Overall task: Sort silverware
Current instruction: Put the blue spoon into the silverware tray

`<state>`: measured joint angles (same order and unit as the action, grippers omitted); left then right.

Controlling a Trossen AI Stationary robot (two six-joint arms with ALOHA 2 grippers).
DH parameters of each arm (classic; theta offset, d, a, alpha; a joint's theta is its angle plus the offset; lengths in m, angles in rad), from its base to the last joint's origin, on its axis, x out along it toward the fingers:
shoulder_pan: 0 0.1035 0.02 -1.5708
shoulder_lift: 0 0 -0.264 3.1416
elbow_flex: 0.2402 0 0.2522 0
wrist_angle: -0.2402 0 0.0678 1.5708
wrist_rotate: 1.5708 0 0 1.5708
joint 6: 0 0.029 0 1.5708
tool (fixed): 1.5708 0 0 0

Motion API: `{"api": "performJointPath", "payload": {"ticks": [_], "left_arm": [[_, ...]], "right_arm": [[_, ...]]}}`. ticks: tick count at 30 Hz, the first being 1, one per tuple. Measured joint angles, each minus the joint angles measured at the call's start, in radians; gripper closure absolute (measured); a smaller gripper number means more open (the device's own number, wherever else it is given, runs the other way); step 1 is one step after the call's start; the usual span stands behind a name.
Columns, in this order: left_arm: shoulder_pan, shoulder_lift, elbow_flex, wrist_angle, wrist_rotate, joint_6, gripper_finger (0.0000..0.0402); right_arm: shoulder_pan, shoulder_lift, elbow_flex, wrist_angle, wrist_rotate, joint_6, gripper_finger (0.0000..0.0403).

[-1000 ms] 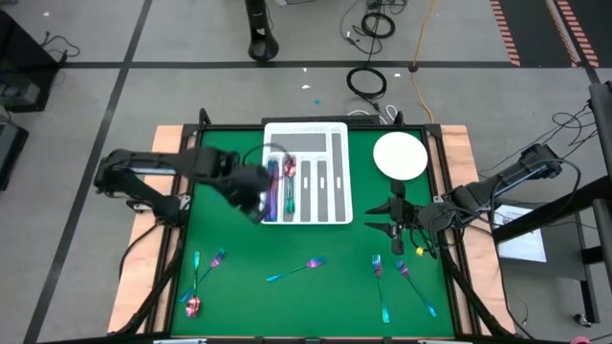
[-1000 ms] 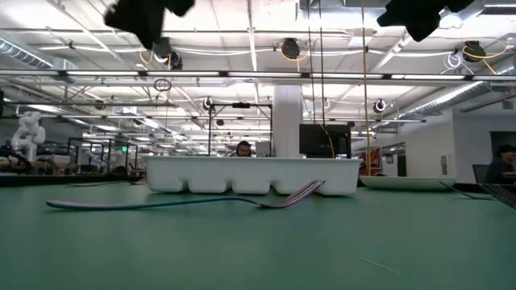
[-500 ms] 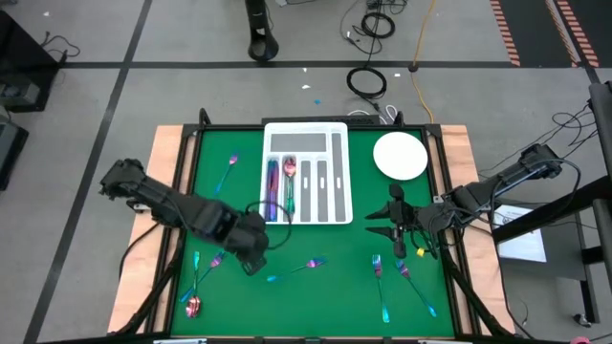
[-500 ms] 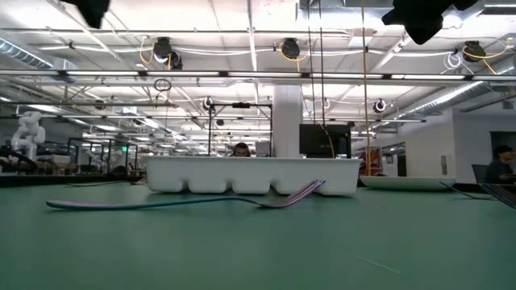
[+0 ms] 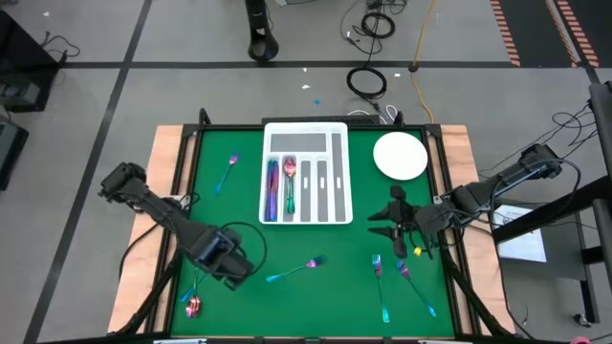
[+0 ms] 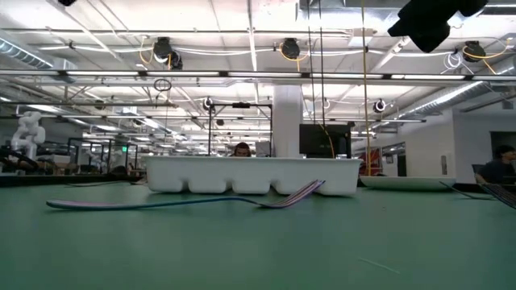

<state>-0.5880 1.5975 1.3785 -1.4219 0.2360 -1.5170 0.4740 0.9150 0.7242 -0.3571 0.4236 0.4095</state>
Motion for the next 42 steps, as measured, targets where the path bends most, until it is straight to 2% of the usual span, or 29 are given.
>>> {"api": "performJointPath", "payload": {"ticks": [6, 11, 15, 23, 26, 32, 42], "left_arm": [[-0.092, -0.141, -0.137, 0.012, -0.005, -0.222, 0.0311], [-0.172, -0.261, -0.289, 0.157, -0.105, -0.439, 0.0311], [-0.225, -0.308, -0.415, 0.212, -0.095, -0.587, 0.0311], [-0.31, -0.335, -0.646, 0.569, -0.027, -0.807, 0.0311], [-0.326, -0.329, -0.701, 0.655, -0.009, -0.832, 0.0311], [-0.332, -0.316, -0.745, 0.651, 0.017, -0.835, 0.0311], [-0.332, -0.297, -0.747, 0.645, 0.018, -0.83, 0.0311]], "right_arm": [[0.014, 0.0, 0.0, -0.031, -0.042, 0.04, 0.0277], [0.033, 0.0, 0.0, -0.028, -0.037, 0.051, 0.0277], [0.037, 0.0, 0.0, -0.015, -0.036, 0.051, 0.0277], [0.038, 0.0, 0.0, -0.014, -0.033, 0.051, 0.0277], [0.038, 0.0, 0.0, -0.014, -0.033, 0.051, 0.0277], [0.039, 0.021, 0.0, -0.015, -0.032, 0.069, 0.0277], [0.039, 0.068, 0.0, -0.015, -0.033, 0.069, 0.0277]]}}
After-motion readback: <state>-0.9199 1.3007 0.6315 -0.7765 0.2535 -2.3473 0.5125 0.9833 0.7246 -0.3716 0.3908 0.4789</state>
